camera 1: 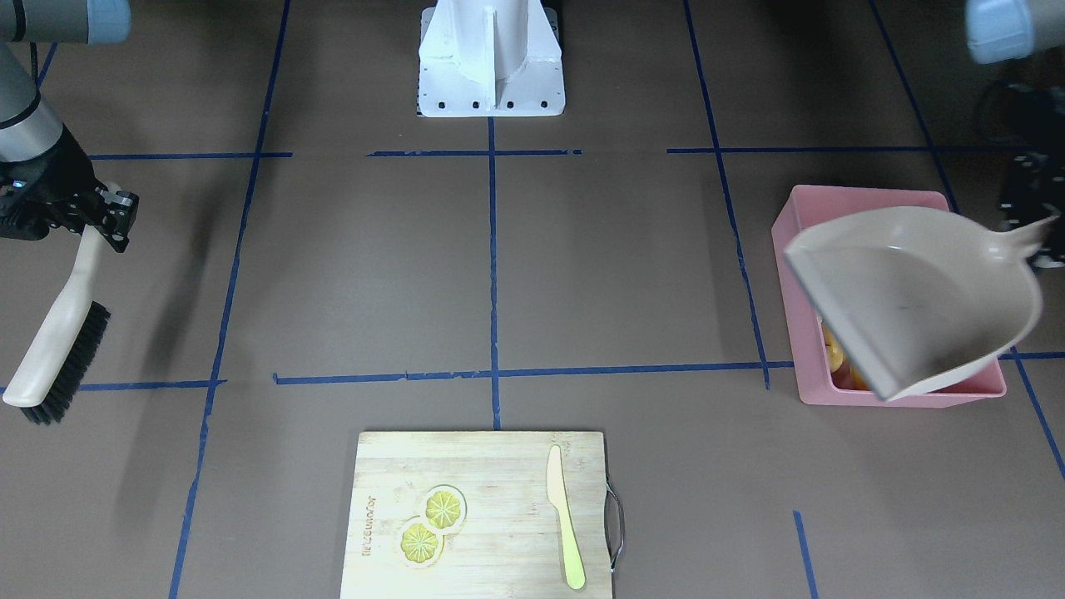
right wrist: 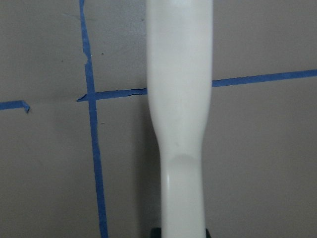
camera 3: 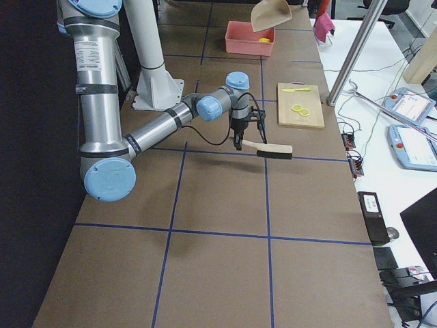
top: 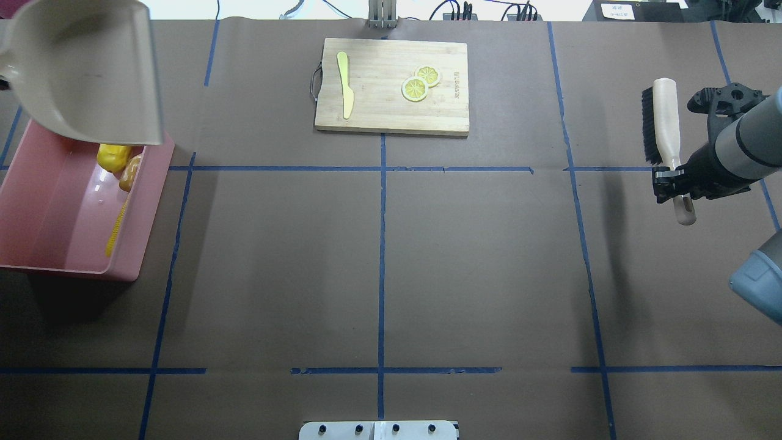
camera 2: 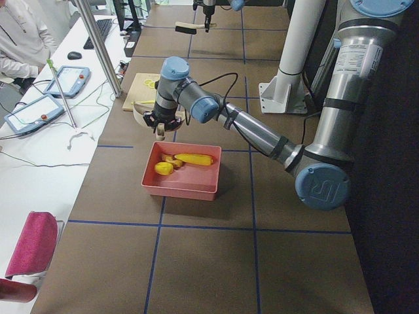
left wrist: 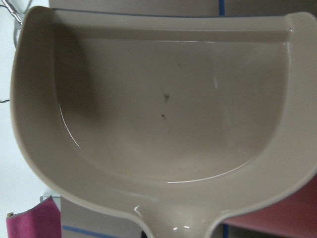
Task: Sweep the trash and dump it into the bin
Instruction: 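Tilt the dustpan over the pink bin with the left gripper to dump the items, then lower the empty dustpan onto the table with the left gripper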
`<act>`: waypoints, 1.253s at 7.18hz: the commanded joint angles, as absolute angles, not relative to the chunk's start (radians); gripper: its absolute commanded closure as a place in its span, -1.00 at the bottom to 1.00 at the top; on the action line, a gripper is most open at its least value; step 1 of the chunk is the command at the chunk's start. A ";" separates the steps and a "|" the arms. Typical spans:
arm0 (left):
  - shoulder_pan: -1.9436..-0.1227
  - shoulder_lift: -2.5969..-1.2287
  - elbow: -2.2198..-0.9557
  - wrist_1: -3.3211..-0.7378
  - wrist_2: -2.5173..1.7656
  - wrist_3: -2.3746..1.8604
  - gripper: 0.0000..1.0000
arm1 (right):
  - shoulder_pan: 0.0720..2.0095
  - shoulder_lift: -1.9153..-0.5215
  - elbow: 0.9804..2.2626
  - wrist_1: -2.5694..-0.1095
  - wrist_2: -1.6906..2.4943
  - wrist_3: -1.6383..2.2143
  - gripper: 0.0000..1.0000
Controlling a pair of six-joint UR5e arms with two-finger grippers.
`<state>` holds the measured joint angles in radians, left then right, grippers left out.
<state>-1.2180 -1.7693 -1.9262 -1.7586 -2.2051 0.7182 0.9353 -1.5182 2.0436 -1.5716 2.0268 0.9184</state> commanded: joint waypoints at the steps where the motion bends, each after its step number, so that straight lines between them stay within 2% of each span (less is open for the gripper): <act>1: -0.920 -1.845 -1.916 -1.756 -2.130 0.553 0.83 | 0.922 -1.519 2.034 -1.546 2.028 0.919 0.96; 2: -0.779 -1.858 -1.913 -1.755 -2.093 0.476 0.83 | 0.919 -1.519 2.034 -1.546 2.028 0.919 0.96; 4: -0.660 -1.890 -1.832 -1.755 -2.063 0.500 0.83 | 0.904 -1.519 2.023 -1.519 2.028 0.919 0.95; 5: -0.632 -1.970 -1.759 -1.752 -2.028 0.509 0.82 | 0.902 -1.520 2.020 -1.496 2.029 0.922 0.95; 7: -0.615 -1.997 -1.750 -1.752 -2.022 0.499 0.80 | 0.896 -1.531 2.017 -1.496 2.034 0.919 0.95; 8: -0.603 -1.999 -1.747 -1.753 -2.022 0.497 0.75 | 0.896 -1.564 2.011 -1.493 2.055 0.913 0.95; 9: -0.601 -1.999 -1.746 -1.753 -2.022 0.495 0.61 | 0.896 -1.630 2.011 -1.421 2.119 0.913 0.95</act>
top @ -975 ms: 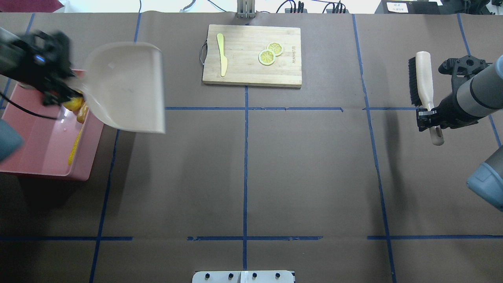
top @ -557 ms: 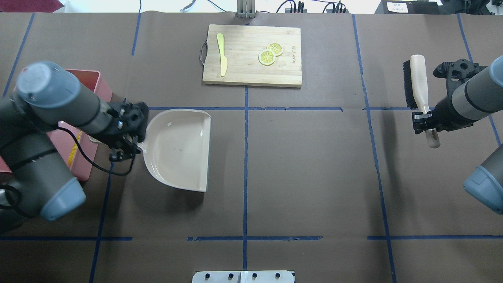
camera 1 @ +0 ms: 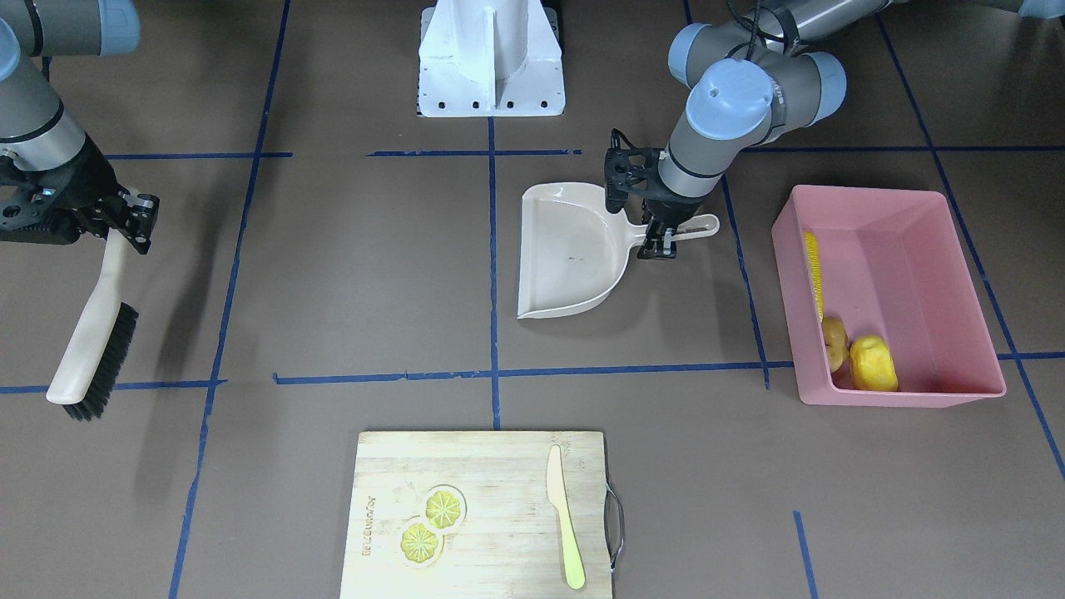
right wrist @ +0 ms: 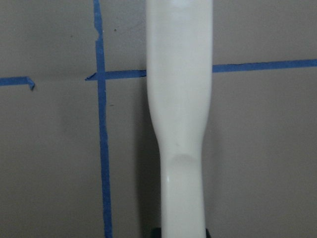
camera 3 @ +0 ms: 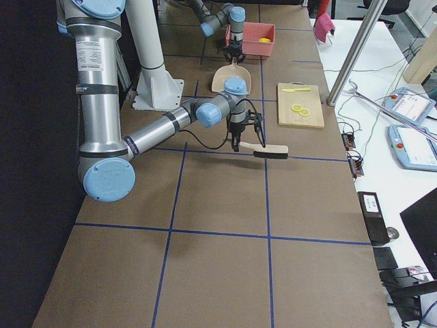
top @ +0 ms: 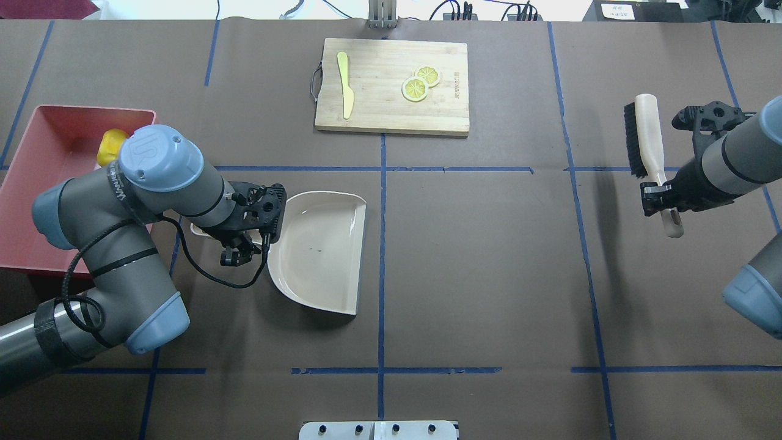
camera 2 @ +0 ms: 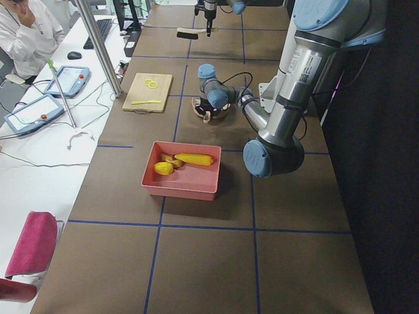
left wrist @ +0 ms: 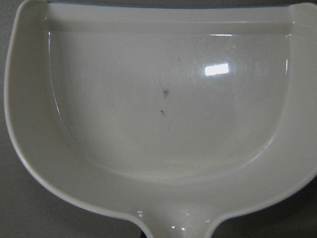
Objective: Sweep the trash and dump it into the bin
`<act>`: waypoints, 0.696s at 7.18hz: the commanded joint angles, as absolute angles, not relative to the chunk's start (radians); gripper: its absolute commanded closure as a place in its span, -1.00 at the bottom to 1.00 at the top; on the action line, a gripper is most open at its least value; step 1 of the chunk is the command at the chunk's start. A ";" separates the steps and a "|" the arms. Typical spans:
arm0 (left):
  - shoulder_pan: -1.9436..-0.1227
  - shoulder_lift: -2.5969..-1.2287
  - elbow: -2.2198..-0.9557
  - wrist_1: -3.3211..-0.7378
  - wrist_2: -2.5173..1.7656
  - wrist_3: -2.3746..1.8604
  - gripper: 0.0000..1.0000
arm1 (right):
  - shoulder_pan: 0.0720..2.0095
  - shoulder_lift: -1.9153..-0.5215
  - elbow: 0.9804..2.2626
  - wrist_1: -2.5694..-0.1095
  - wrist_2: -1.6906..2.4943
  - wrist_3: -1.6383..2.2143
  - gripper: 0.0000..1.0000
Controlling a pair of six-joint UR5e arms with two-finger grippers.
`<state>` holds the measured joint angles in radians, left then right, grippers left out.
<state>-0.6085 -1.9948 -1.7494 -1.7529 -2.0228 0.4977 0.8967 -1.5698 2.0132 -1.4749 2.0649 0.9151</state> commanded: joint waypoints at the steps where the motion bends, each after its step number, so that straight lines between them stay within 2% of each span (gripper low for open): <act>1: -0.598 -1.999 -1.744 -1.753 -2.022 0.485 0.33 | 0.893 -1.722 2.011 -1.305 2.159 0.916 0.95; 2: -0.597 -2.000 -1.738 -1.756 -2.022 0.468 -0.20 | 0.873 -1.794 2.011 -1.216 2.163 0.919 0.95; 3: -0.598 -2.005 -1.741 -1.761 -2.004 0.465 -0.99 | 0.844 -1.828 2.011 -1.194 2.167 0.920 0.95; 5: -0.641 -2.008 -1.766 -1.764 -1.945 0.462 -1.00 | 0.806 -1.879 2.011 -1.190 2.166 0.922 0.93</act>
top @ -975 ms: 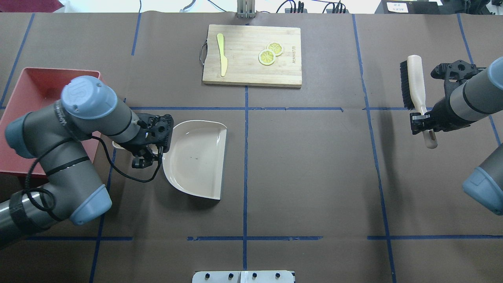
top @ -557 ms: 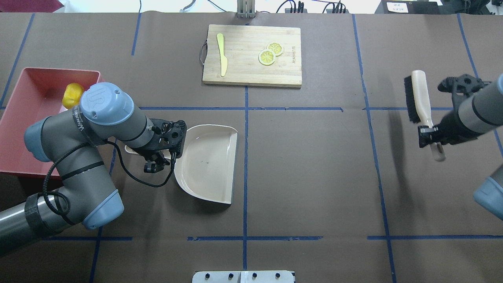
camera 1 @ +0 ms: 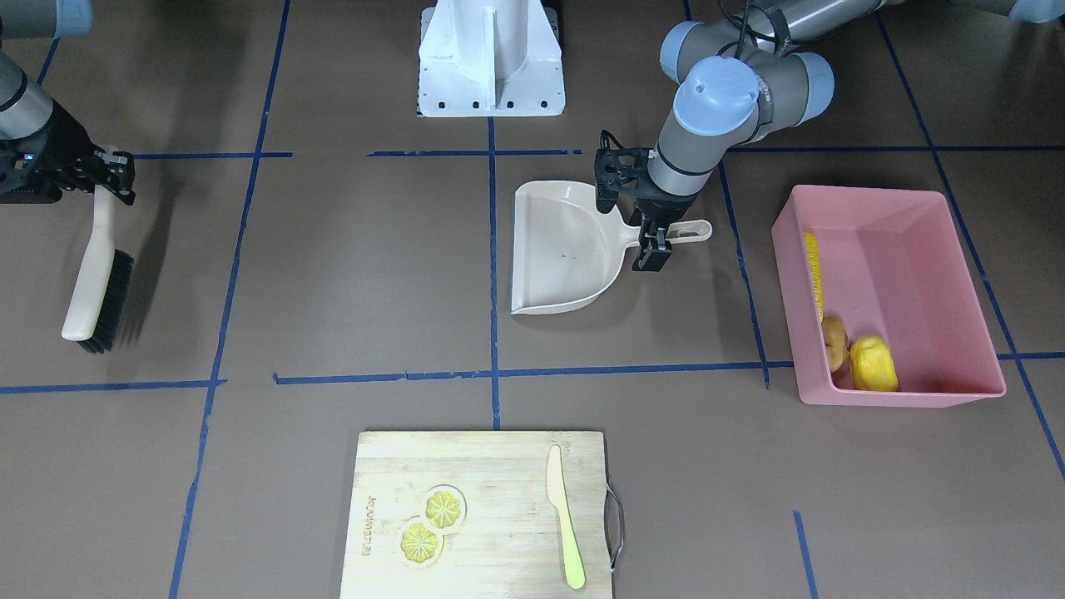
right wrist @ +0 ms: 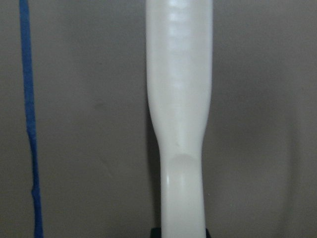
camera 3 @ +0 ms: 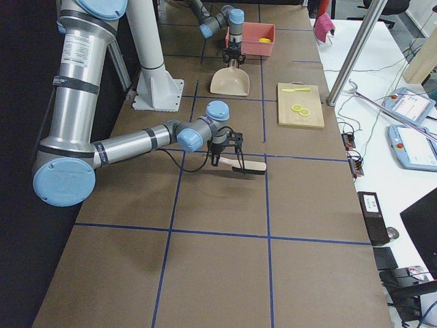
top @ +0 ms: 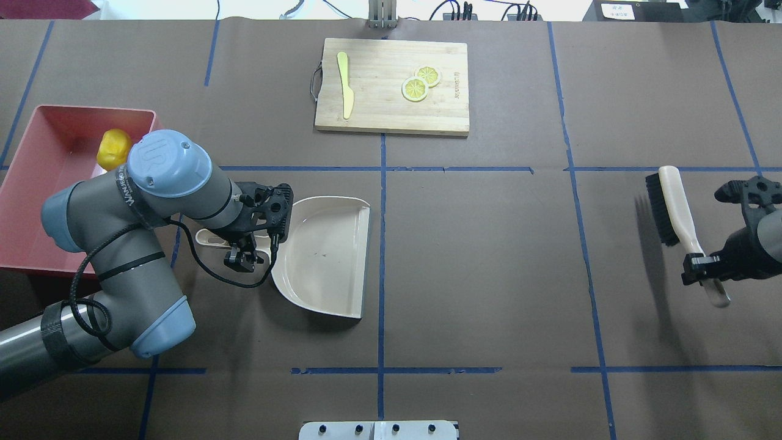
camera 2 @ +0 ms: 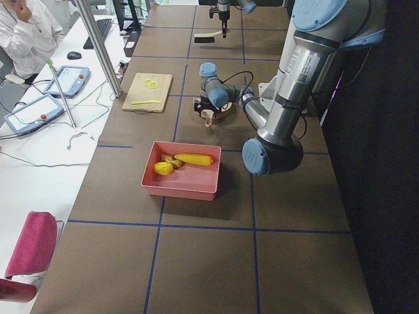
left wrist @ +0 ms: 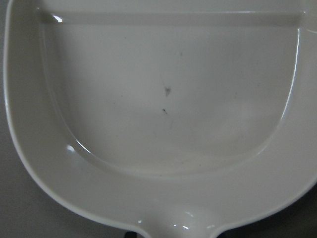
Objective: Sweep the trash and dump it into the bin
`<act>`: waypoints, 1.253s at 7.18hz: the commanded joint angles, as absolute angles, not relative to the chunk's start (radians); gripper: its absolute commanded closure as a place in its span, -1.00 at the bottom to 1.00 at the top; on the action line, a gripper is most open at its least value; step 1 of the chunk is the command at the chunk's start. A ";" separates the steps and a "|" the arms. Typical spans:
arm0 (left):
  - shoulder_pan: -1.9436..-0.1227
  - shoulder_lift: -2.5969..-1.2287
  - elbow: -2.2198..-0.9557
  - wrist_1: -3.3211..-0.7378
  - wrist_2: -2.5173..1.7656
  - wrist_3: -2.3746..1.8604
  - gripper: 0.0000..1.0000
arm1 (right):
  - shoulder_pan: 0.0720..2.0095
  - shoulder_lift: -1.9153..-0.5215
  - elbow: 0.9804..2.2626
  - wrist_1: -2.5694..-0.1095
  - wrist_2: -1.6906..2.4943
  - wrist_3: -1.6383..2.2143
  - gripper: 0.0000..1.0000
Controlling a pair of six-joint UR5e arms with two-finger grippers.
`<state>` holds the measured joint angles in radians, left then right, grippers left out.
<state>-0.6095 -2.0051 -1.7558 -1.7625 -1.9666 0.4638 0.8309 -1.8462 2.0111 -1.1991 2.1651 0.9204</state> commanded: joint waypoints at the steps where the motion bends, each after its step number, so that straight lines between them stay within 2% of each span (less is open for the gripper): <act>1: -0.694 -2.013 -1.788 -1.763 -1.945 0.456 -1.00 | 0.799 -1.903 2.011 -1.186 2.166 0.922 0.93; 4: -0.840 -1.982 -1.781 -1.764 -1.951 0.412 -1.00 | 0.778 -2.002 2.006 -1.066 2.168 0.952 0.90; 6: -0.874 -1.942 -1.792 -1.767 -1.954 0.414 -1.00 | 0.738 -2.000 1.982 -1.065 2.158 0.954 0.75; 7: -0.918 -1.915 -1.795 -1.767 -1.954 0.414 -1.00 | 0.724 -1.999 1.974 -1.065 2.157 0.951 0.58; 8: -0.998 -1.872 -1.787 -1.766 -1.988 0.414 -1.00 | 0.721 -1.997 1.971 -1.065 2.157 0.950 0.06; 9: -1.087 -1.850 -1.772 -1.752 -2.031 0.413 -1.00 | 0.721 -1.997 1.968 -1.062 2.158 0.954 -0.99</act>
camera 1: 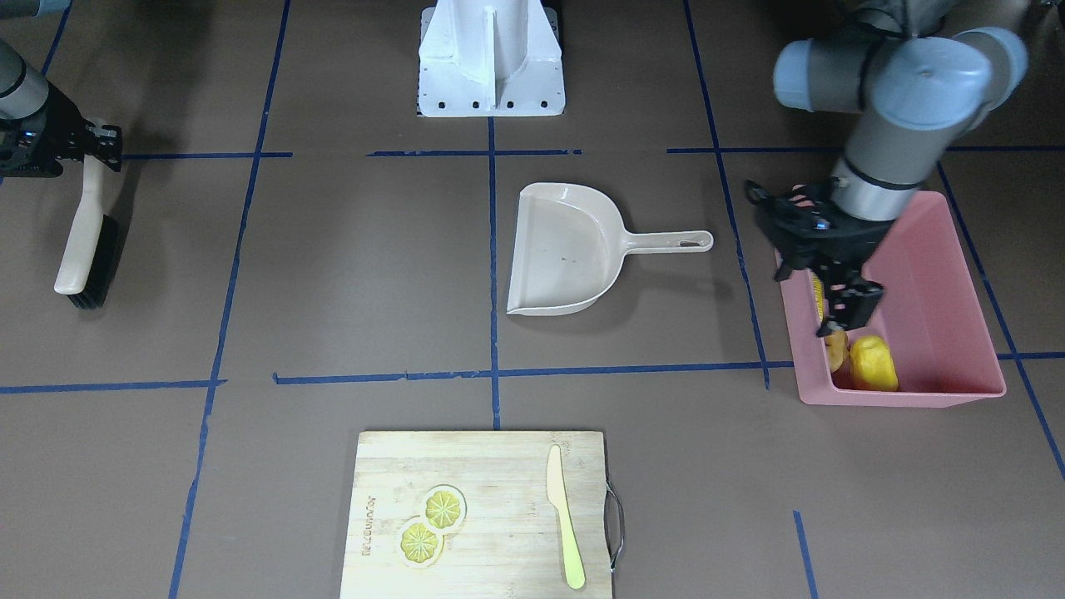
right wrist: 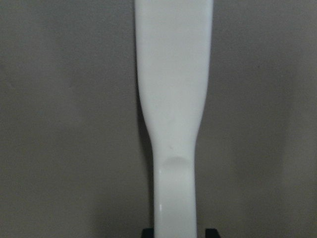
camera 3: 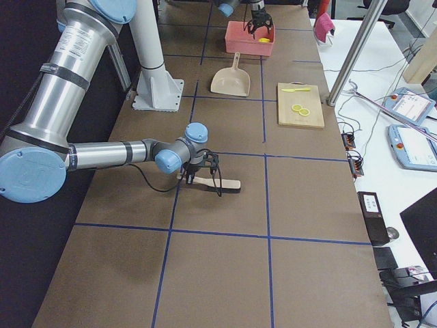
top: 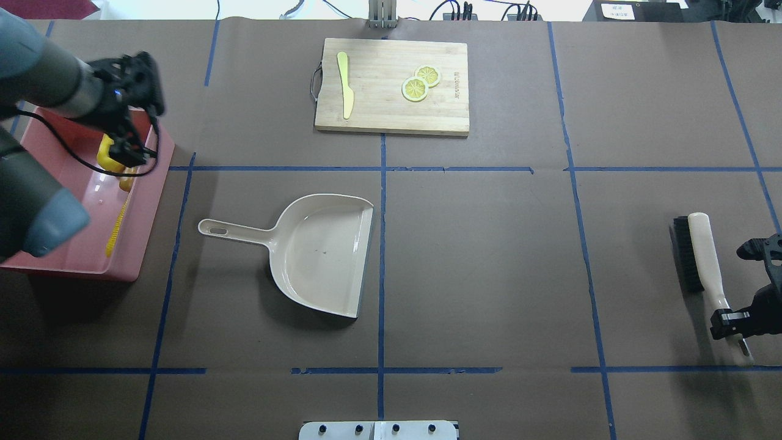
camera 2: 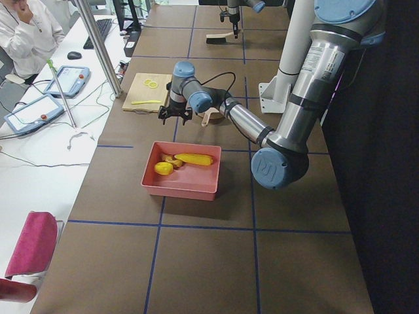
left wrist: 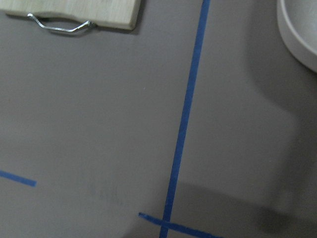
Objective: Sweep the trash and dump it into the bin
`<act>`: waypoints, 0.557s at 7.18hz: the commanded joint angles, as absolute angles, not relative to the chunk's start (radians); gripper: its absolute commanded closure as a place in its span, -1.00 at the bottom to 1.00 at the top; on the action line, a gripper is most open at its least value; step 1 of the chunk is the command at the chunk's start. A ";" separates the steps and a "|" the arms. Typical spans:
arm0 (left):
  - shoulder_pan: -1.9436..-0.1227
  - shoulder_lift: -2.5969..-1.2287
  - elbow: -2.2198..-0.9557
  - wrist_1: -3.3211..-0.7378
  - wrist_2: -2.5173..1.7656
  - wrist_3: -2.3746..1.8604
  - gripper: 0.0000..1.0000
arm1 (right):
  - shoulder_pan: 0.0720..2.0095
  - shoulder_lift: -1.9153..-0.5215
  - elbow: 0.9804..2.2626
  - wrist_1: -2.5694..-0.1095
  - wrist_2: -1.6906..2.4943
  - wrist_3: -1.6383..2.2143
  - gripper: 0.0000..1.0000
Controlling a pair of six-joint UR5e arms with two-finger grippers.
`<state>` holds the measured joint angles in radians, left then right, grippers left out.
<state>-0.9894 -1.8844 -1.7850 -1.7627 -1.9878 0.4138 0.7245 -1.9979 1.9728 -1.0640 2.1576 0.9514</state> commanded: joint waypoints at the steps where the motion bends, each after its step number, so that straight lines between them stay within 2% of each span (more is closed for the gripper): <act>1: -1.162 -1.792 -1.770 -1.752 -2.045 0.413 -1.00 | 0.722 -1.996 1.968 -1.060 2.158 0.954 -1.00; 2: -1.230 -1.742 -1.770 -1.753 -2.045 0.410 -1.00 | 0.738 -2.006 2.015 -1.061 2.158 0.954 -1.00; 4: -1.404 -1.674 -1.686 -1.749 -2.062 0.310 -1.00 | 1.063 -2.016 2.071 -1.071 2.260 0.943 -1.00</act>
